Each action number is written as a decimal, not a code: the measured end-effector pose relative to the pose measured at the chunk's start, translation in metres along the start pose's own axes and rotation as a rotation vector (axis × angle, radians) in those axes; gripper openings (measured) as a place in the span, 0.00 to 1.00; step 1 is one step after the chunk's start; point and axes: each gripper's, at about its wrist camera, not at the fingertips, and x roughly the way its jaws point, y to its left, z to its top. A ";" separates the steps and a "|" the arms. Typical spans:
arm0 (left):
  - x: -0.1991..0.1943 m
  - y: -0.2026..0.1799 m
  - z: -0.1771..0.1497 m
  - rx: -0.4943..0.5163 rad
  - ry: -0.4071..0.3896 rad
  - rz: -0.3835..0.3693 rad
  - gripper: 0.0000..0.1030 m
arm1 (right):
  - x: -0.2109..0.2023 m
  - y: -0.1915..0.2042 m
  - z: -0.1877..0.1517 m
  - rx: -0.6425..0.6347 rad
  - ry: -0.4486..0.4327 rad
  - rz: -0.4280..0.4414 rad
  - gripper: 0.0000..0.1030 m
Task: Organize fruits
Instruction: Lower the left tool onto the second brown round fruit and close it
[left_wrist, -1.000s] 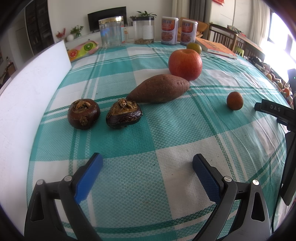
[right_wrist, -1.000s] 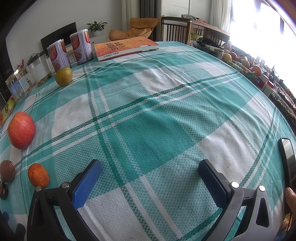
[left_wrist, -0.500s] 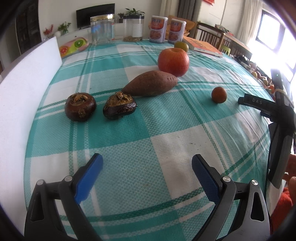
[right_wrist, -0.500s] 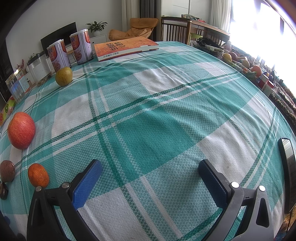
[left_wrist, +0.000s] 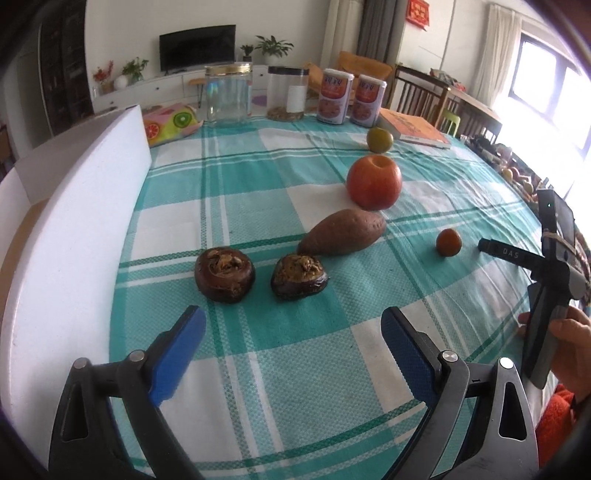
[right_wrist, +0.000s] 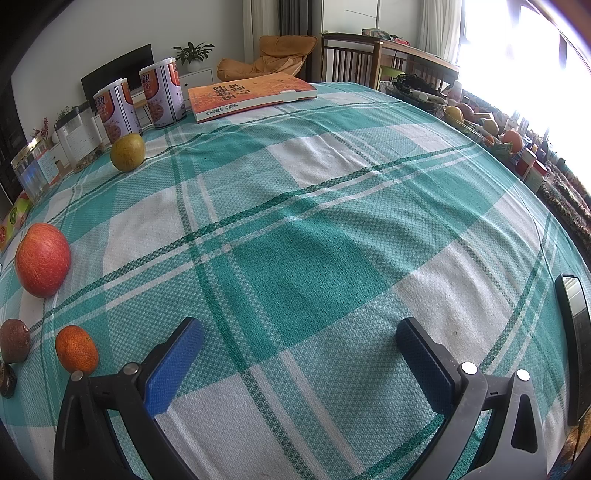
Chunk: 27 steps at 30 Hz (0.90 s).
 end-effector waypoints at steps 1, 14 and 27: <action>0.005 -0.006 0.006 0.032 -0.011 -0.007 0.93 | 0.000 0.000 0.000 0.000 0.000 0.000 1.00; 0.055 -0.019 0.014 0.153 0.081 0.046 0.41 | -0.001 0.001 0.000 0.000 0.000 0.000 1.00; 0.032 -0.046 -0.025 0.262 0.101 0.021 0.50 | 0.000 0.000 0.000 0.000 -0.001 0.000 1.00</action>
